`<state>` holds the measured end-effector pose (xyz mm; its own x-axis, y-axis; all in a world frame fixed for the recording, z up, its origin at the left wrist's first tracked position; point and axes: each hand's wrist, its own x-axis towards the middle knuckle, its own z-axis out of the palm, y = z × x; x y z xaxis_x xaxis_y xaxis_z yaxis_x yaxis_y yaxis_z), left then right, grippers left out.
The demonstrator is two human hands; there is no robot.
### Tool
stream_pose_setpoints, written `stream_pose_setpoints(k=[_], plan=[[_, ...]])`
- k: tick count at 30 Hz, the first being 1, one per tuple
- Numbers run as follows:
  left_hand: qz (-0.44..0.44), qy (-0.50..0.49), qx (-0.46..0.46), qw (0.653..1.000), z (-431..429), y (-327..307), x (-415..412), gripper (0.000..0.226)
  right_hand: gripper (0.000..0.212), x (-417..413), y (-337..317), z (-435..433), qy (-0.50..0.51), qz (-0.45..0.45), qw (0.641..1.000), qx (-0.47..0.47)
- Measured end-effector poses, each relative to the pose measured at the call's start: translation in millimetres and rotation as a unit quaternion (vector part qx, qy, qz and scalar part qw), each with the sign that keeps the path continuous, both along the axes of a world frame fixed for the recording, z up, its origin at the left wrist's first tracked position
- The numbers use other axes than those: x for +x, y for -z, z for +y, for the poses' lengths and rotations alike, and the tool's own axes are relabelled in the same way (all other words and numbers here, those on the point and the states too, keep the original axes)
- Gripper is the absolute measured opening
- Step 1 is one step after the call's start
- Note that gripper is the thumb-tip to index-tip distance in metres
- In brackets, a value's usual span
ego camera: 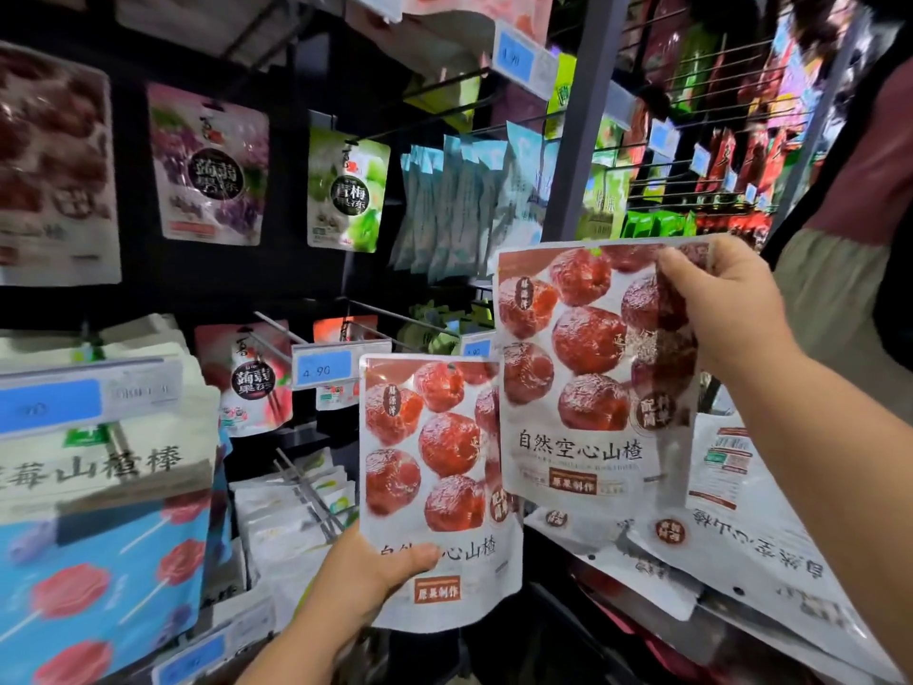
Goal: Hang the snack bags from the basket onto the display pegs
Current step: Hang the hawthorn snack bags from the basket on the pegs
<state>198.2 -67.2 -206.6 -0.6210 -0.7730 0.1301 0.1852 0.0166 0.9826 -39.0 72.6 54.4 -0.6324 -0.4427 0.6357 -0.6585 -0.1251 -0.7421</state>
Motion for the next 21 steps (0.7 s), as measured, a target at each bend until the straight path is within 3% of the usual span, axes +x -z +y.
stream_pose_setpoints(k=[10, 14, 21], plan=[[0.065, -0.031, -0.014, 0.997, 11, -32, 4, 0.066, 0.016, 23, 20, -21, -0.039, -0.035, 0.997, 0.058], [0.105, -0.020, -0.010, 0.994, 24, -51, 9, 0.065, 0.032, 38, 26, -31, -0.066, -0.063, 0.994, 0.061], [0.142, -0.016, -0.001, 0.990, 36, -80, 29, 0.061, 0.017, 67, 19, -39, -0.119, -0.063, 0.990, 0.033]])
